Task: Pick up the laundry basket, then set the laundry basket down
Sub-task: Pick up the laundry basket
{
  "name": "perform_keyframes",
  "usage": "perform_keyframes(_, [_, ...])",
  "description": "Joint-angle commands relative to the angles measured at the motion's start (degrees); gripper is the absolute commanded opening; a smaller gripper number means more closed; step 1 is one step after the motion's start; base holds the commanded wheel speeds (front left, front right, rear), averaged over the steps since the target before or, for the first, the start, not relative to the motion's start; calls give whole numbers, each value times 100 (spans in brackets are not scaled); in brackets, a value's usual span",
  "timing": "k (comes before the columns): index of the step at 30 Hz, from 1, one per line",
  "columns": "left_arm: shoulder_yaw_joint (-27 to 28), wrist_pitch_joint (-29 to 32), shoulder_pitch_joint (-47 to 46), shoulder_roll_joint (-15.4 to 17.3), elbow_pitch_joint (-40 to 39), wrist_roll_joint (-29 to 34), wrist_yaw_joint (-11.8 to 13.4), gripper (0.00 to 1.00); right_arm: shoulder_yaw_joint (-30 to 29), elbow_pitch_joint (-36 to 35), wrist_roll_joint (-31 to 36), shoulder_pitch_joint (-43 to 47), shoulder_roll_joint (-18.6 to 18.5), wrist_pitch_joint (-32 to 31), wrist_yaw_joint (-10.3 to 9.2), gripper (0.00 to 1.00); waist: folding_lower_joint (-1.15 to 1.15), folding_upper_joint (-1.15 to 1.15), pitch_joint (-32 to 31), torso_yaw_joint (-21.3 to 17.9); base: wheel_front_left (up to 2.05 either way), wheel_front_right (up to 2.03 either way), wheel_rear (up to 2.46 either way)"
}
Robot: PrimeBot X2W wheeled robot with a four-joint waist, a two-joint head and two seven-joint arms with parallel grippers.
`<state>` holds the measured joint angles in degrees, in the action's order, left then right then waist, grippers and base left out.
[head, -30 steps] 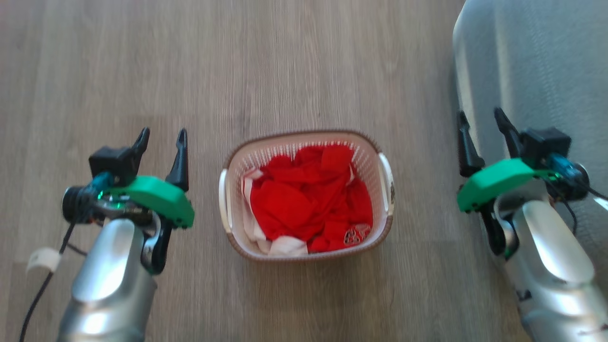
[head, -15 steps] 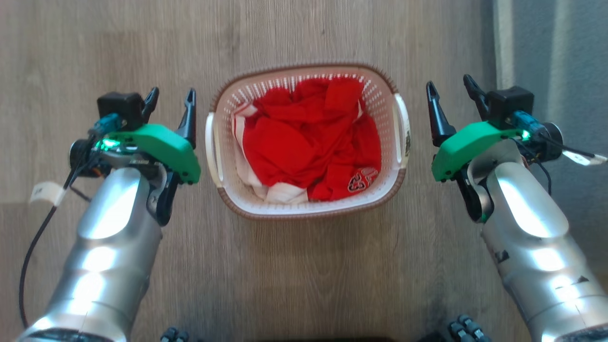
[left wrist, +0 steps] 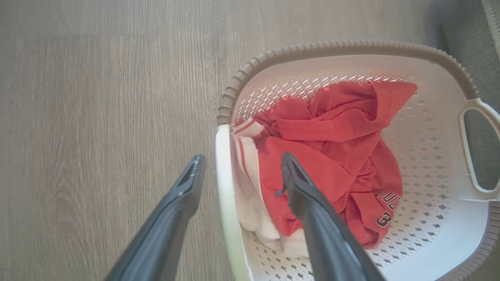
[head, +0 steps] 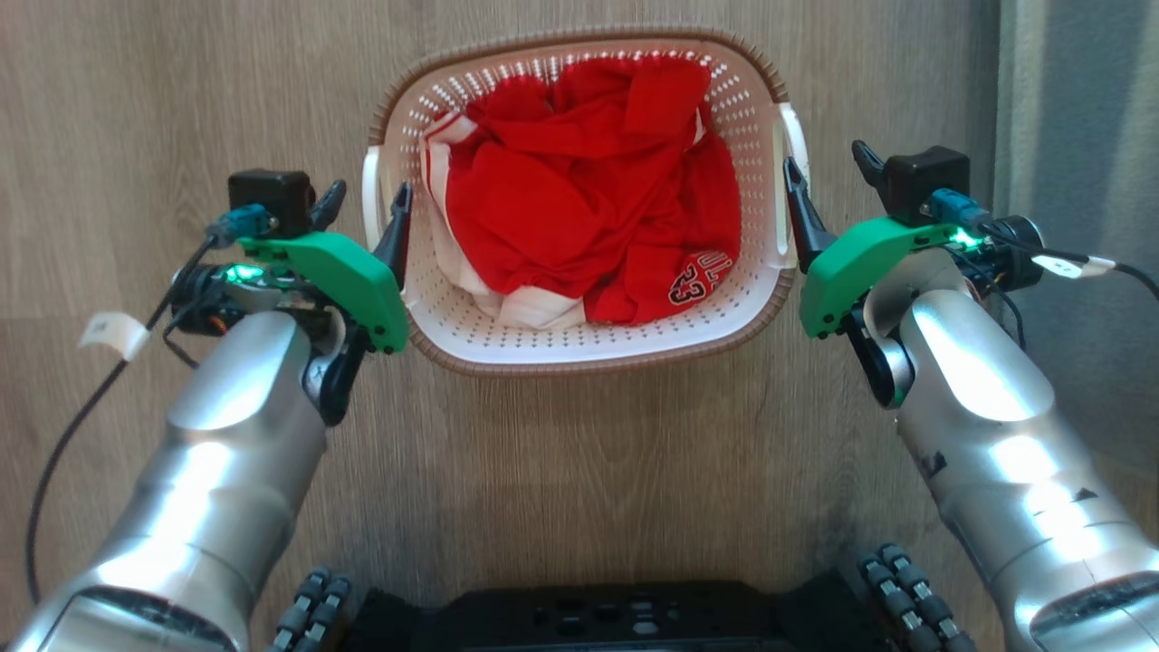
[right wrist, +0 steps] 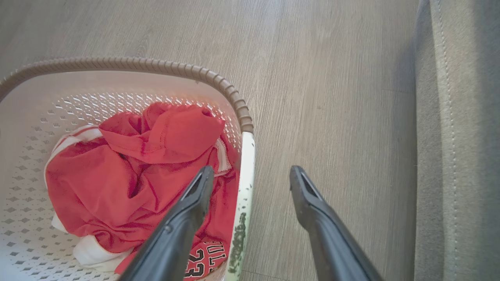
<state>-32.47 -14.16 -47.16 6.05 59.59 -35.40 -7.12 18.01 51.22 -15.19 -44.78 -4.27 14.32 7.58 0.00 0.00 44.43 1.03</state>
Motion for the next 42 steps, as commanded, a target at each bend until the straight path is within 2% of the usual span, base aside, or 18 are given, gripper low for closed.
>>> perform_keyframes(1, [-9,25,-93,244,41,-154,-35,100,122,-4,-14,48,115,68,-9,100,0,0,151,7,0,0,0])
perform_keyframes(11, [-620,132,-418,348,254,-772,-36,100,261,413,-6,-186,135,68,-9,100,0,0,548,21,0,0,0])
perform_keyframes(20, [-1156,200,-738,439,362,-1297,-36,100,559,649,-269,-413,138,68,-9,100,0,0,812,133,0,0,0])
perform_keyframes(21, [-1205,184,-769,444,352,-1353,-36,97,603,683,-307,-428,138,68,-9,69,0,0,821,145,0,0,0])
perform_keyframes(22, [-1275,181,-783,443,329,-1405,-36,20,667,743,-375,-425,138,68,-9,0,0,0,821,157,0,0,0])
perform_keyframes(23, [-1348,212,-787,447,305,-1474,-36,0,729,768,-427,-438,138,68,-9,0,0,0,824,160,0,0,0])
perform_keyframes(42, [-2287,190,-970,561,223,-2457,-36,0,1322,1199,-1117,-566,139,68,-9,0,0,0,531,99,0,0,0])
